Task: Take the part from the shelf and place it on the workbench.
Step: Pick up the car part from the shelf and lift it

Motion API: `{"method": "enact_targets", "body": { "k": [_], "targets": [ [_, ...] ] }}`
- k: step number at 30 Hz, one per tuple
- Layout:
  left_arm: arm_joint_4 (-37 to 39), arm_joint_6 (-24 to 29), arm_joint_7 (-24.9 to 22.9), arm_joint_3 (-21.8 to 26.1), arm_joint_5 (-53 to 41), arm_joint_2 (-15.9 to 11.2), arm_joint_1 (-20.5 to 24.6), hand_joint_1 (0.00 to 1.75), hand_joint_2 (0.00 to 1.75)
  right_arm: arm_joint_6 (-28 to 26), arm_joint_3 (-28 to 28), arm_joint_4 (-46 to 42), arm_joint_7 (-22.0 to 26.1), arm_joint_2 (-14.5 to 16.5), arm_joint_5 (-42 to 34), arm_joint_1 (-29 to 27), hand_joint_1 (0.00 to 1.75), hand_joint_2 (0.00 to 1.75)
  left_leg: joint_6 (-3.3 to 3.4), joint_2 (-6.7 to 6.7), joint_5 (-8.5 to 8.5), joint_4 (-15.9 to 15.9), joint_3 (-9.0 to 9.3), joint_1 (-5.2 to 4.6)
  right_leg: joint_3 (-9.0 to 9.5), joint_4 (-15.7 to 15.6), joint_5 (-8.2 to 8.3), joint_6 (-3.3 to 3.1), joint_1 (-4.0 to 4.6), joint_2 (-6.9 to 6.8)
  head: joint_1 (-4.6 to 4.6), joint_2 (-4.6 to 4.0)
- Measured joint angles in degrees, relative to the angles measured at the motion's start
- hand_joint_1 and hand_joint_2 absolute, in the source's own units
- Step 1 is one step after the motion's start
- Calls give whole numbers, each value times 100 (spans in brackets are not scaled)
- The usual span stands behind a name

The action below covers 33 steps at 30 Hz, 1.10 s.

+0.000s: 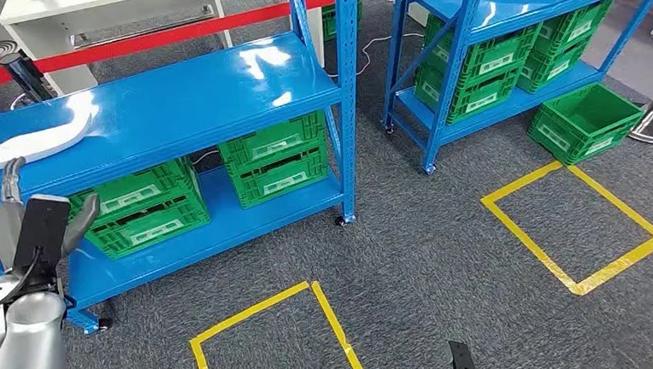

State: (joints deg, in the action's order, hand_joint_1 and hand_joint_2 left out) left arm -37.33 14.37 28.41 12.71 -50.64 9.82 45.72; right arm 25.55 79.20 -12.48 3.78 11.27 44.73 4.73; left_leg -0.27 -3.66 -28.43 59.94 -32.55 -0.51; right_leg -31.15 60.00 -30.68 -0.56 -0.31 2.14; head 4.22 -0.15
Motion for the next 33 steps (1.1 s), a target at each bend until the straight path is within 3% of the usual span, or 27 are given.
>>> {"method": "enact_targets", "body": {
  "k": [9,13,15,16,18,20,21,22,24,25,26,28,29,31,33],
  "targets": [
    [-502,298,16,-1311,829,-68,458,0,0,0,-230,9,-64,81,454,23,0,0,3,0,-3,6,-1,-3,0,-5,2,3,-5,0,0,0],
    [-701,634,108,-1872,1259,-109,667,0,0,-1,-320,40,-224,170,643,27,0,0,116,14,1,-49,-3,-49,25,-16,84,60,-36,3,-2,0],
    [-818,870,183,-2071,1471,-133,722,0,0,-1,-347,49,-330,194,727,26,0,0,173,42,36,-208,110,-21,5,75,141,103,-25,-20,1,0],
    [-878,1003,229,-2152,1582,-149,743,0,0,0,-358,50,-382,198,767,27,0,0,191,60,54,-278,178,0,-57,175,108,128,-20,-46,2,0],
    [-987,1276,332,-2276,1797,-190,770,0,0,11,-392,50,-454,202,849,33,0,0,202,93,80,-347,255,29,-341,620,-108,183,-34,-103,13,0],
    [-1066,1541,456,-2374,1993,-234,723,0,0,21,-427,50,-437,195,914,31,0,0,177,115,64,-343,255,53,-733,1167,-309,239,-89,-121,22,0],
    [-1100,1673,527,-2410,2089,-257,672,0,0,20,-438,50,-381,182,942,27,0,0,144,120,44,-333,259,76,-850,1264,-288,275,-125,-129,23,0],
    [-1134,1790,590,-2433,2176,-277,622,0,0,19,-446,50,-303,165,963,23,0,0,98,121,16,-310,264,112,-874,1175,-159,318,-165,-137,25,0],
    [-1191,1955,684,-2460,2298,-306,560,0,0,16,-465,50,-134,128,992,22,0,0,-25,117,-70,-219,266,201,-692,580,254,456,-249,-129,27,0],
    [-1212,2009,716,-2474,2337,-317,545,0,0,15,-479,51,-52,117,1009,23,0,0,-91,111,-119,-153,249,232,-606,312,320,487,-266,-108,43,0],
    [-1229,2050,744,-2490,2365,-327,531,0,0,15,-497,52,36,106,1029,25,0,0,-153,100,-164,-97,222,241,-553,167,330,459,-272,-94,54,0],
    [-1267,2113,803,-2521,2422,-361,466,0,0,4,-541,52,266,80,1062,24,0,0,-243,77,-220,-41,190,233,-556,179,229,270,-246,-85,67,0],
    [-1297,2133,831,-2531,2446,-376,426,0,0,-13,-559,51,372,64,1059,25,0,0,-271,76,-237,-42,192,229,-539,215,251,181,-243,-94,57,0],
    [-1373,2174,878,-2539,2484,-391,370,0,0,-46,-578,48,513,43,1021,30,0,0,-308,167,-249,115,149,235,-474,221,236,87,-231,-96,33,0],
    [-1442,2252,919,-2541,2491,-392,340,0,0,-51,-581,46,543,32,992,35,0,0,-321,294,-345,679,-202,220,-392,195,196,24,-207,-108,14,0]
  ]
}}
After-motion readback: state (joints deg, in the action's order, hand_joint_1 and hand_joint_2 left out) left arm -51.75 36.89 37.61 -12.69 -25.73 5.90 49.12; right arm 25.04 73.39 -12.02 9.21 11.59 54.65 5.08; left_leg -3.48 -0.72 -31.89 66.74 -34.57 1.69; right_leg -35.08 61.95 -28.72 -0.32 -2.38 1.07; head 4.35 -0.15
